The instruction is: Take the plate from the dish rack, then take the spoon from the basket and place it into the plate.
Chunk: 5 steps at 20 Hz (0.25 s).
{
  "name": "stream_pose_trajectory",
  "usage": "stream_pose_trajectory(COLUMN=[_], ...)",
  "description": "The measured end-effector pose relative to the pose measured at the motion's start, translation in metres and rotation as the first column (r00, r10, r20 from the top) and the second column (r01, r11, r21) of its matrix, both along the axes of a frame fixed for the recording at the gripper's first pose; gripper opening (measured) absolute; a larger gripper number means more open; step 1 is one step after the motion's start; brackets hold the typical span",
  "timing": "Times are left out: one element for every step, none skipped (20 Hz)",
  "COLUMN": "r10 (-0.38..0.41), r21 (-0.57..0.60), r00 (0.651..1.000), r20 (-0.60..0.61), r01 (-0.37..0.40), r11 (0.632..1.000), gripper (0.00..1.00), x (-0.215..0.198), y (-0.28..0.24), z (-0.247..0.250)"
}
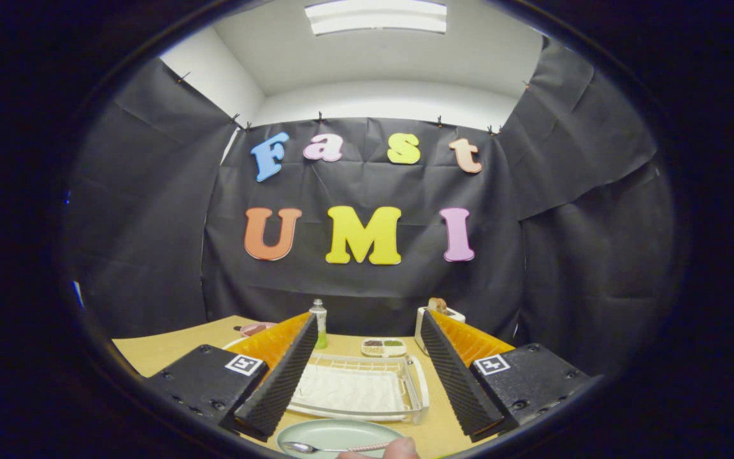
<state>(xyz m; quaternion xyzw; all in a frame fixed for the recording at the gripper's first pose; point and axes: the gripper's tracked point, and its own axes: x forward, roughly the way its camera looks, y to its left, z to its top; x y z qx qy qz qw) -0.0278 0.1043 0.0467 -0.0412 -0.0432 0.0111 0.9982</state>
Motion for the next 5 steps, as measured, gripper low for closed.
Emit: stream_pose_trajectory(r10=[0.003,0.003,0.001,-0.005,-0.012], r21=[-0.004,-0.007,-0.006,-0.004,0.001], r00=[1.0,1.0,1.0,1.0,1.0], r20=[-0.011,-0.021,-0.025,-0.024,-0.023], r01=[-0.003,-0.003,-0.001,0.005,0.012], r11=[1.0,1.0,1.0,1.0,1.0], gripper=[1.0,1.0,1.0,1.0,1.0], x=[0.002,0.005,0.006,0.007,0.008], y=[-0.008,-0.016,-0.027,-0.038,-0.048], z=[0.0,-0.001,0.0,0.0,0.001])
